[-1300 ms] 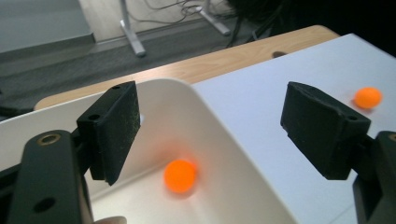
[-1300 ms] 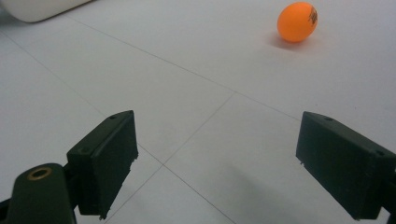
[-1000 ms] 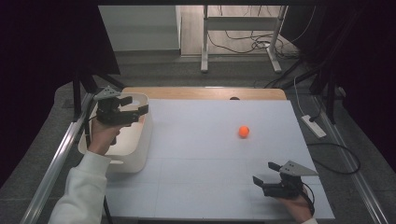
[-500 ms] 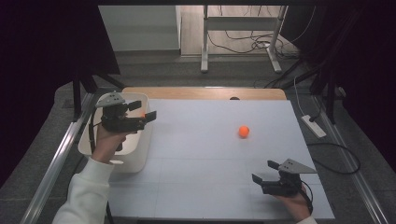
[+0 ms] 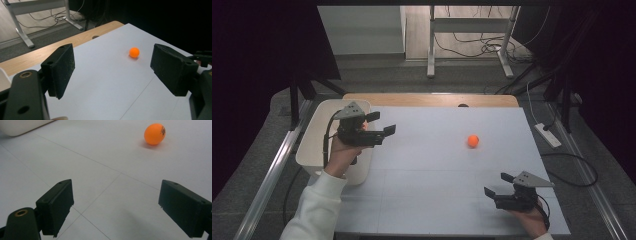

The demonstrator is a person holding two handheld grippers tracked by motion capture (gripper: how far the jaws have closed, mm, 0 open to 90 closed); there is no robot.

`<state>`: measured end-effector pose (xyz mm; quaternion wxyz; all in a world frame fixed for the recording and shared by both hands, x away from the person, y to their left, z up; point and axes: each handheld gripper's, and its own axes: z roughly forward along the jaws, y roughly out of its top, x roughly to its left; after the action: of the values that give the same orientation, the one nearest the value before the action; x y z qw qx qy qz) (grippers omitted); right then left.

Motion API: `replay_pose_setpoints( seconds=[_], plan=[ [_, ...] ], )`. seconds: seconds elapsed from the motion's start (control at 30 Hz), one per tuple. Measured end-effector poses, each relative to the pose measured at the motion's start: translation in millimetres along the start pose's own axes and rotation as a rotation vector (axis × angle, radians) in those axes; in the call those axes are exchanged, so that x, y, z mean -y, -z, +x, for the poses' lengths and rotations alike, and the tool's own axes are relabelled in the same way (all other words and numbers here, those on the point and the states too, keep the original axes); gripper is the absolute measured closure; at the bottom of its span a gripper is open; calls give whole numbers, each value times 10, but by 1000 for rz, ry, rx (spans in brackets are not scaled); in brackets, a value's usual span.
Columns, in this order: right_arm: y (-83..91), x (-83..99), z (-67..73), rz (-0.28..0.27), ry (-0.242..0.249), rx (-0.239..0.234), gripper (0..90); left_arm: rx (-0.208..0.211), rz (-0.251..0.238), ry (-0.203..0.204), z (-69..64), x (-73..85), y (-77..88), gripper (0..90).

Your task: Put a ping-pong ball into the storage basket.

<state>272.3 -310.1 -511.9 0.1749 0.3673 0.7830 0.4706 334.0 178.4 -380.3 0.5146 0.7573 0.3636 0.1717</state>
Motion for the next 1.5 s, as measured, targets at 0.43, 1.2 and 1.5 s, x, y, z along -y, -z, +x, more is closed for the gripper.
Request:
replay_pose_setpoints(
  seconds=[0.43,1.2,1.5],
  plan=[
    [2,2,3,1,6,-1,128,28,23,-30,-132,-27,-166,208],
    [-7,-1,9,2,9,-1,128,115,65,-76,-412,-38,-505,207],
    [-44,-20,14,2,10,-9,128,153,85,-75,-492,-27,-697,208]
  ],
)
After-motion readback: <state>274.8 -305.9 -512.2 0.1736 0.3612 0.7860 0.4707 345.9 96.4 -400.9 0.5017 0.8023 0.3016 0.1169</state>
